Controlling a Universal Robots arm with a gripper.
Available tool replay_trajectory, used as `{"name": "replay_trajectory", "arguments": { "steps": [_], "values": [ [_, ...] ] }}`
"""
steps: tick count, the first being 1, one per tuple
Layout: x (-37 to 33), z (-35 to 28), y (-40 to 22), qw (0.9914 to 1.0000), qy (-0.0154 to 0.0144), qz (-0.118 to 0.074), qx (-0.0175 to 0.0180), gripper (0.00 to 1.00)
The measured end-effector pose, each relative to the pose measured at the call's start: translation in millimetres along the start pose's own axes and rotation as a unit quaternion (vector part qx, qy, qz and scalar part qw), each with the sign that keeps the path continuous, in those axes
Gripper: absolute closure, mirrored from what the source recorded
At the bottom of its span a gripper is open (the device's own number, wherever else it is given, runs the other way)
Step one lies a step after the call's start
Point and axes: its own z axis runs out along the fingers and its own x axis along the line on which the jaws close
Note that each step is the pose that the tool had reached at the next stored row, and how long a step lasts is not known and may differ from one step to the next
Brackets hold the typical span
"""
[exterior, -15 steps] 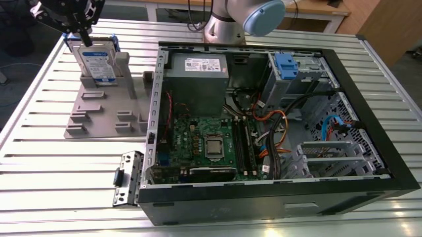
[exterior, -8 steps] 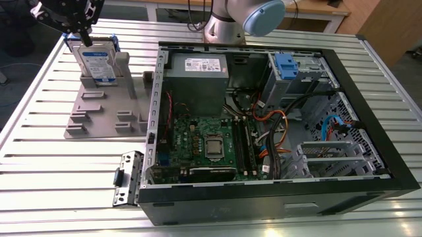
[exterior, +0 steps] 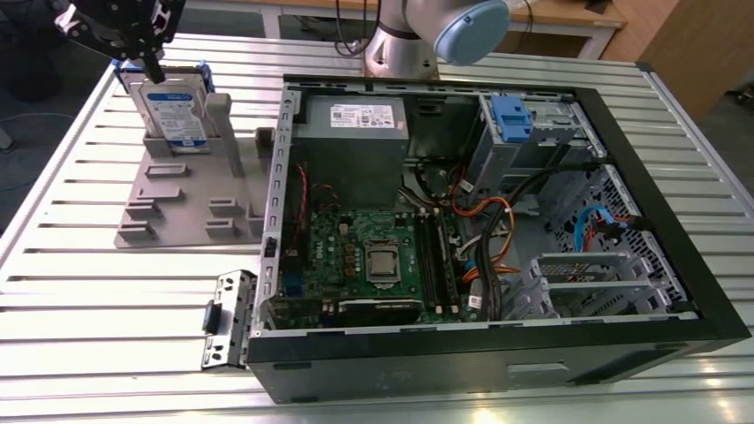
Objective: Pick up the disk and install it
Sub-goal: 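Pick up the disk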
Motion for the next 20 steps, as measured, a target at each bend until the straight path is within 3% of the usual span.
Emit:
{"name": "replay_trajectory", "arguments": {
  "steps": [10,20],
  "values": [
    [0.0,0.0,0.0,0.99956,0.0005,-0.029,-0.0008,0.90],
    [0.0,0.0,0.0,0.99830,0.0010,-0.058,-0.0015,0.90]
  ]
}}
